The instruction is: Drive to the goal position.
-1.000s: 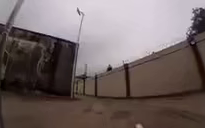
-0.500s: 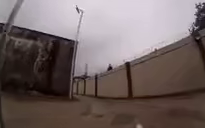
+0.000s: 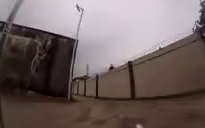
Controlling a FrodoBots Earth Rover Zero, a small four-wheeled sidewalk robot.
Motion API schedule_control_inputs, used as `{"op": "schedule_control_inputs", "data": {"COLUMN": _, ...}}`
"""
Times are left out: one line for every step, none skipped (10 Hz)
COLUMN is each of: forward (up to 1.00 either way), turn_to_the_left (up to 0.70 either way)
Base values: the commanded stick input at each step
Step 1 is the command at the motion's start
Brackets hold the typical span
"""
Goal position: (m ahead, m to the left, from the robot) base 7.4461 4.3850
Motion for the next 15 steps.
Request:
{"op": "schedule_control_inputs", "data": {"forward": 0.84, "turn_to_the_left": 0.03}}
{"op": "schedule_control_inputs", "data": {"forward": 0.84, "turn_to_the_left": 0.03}}
{"op": "schedule_control_inputs", "data": {"forward": 0.84, "turn_to_the_left": 0.03}}
{"op": "schedule_control_inputs", "data": {"forward": 0.84, "turn_to_the_left": 0.03}}
{"op": "schedule_control_inputs", "data": {"forward": 0.84, "turn_to_the_left": 0.03}}
{"op": "schedule_control_inputs", "data": {"forward": 0.84, "turn_to_the_left": 0.03}}
{"op": "schedule_control_inputs", "data": {"forward": 0.84, "turn_to_the_left": 0.03}}
{"op": "schedule_control_inputs", "data": {"forward": 0.84, "turn_to_the_left": 0.03}}
{"op": "schedule_control_inputs", "data": {"forward": 0.84, "turn_to_the_left": 0.03}}
{"op": "schedule_control_inputs", "data": {"forward": 0.84, "turn_to_the_left": 0.03}}
{"op": "schedule_control_inputs", "data": {"forward": 0.84, "turn_to_the_left": 0.03}}
{"op": "schedule_control_inputs", "data": {"forward": 0.84, "turn_to_the_left": 0.03}}
{"op": "schedule_control_inputs", "data": {"forward": 0.84, "turn_to_the_left": 0.03}}
{"op": "schedule_control_inputs", "data": {"forward": 0.84, "turn_to_the_left": 0.03}}
{"op": "schedule_control_inputs", "data": {"forward": 0.84, "turn_to_the_left": 0.03}}
